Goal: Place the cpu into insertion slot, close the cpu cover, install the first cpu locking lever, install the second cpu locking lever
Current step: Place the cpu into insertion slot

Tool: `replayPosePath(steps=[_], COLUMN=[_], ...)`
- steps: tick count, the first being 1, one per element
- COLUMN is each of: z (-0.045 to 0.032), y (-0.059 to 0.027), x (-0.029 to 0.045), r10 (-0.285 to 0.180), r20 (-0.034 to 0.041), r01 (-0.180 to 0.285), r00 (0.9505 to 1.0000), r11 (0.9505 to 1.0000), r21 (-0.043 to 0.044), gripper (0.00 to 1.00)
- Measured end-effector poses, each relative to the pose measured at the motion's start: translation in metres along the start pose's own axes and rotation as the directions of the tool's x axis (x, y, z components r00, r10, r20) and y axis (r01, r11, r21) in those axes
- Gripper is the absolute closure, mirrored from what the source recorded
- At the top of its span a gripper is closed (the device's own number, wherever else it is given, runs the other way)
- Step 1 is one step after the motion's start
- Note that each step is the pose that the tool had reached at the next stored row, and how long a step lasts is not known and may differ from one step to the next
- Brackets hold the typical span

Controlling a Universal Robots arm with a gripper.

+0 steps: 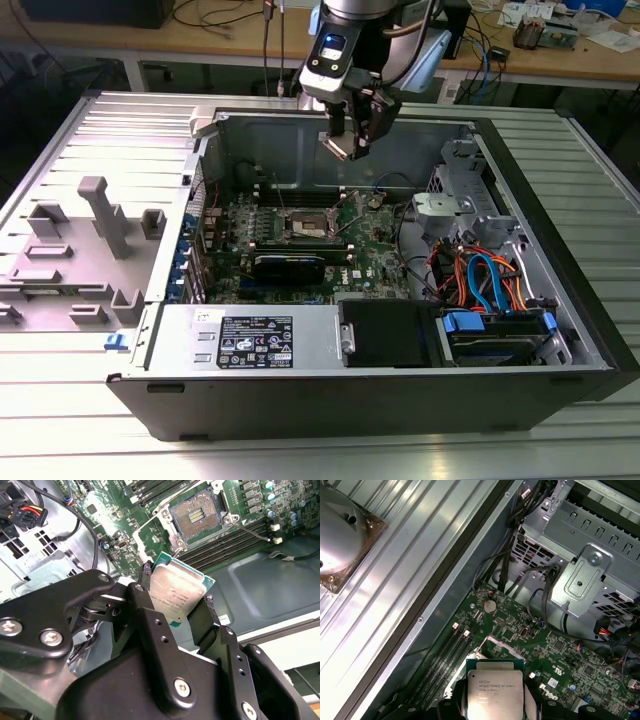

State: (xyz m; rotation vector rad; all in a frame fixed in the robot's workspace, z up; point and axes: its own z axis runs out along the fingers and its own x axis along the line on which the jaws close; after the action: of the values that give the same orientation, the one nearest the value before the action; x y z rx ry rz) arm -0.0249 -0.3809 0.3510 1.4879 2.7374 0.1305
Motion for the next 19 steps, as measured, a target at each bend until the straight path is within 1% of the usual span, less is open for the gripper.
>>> replayPosePath(steps=[7,19], z=[0.0005,0.0005], y=[-0.0001,-0.0002], x=[-0.0001,-0.0001], r10=[0.044,0.046], r20=[0.0037,0.0038], r01=[-0.044,-0.046], r00=[0.999,0.9989], r11=[0.999,0.9989], r21=[-0.0009,-0.0011], gripper=[0.45,0.45])
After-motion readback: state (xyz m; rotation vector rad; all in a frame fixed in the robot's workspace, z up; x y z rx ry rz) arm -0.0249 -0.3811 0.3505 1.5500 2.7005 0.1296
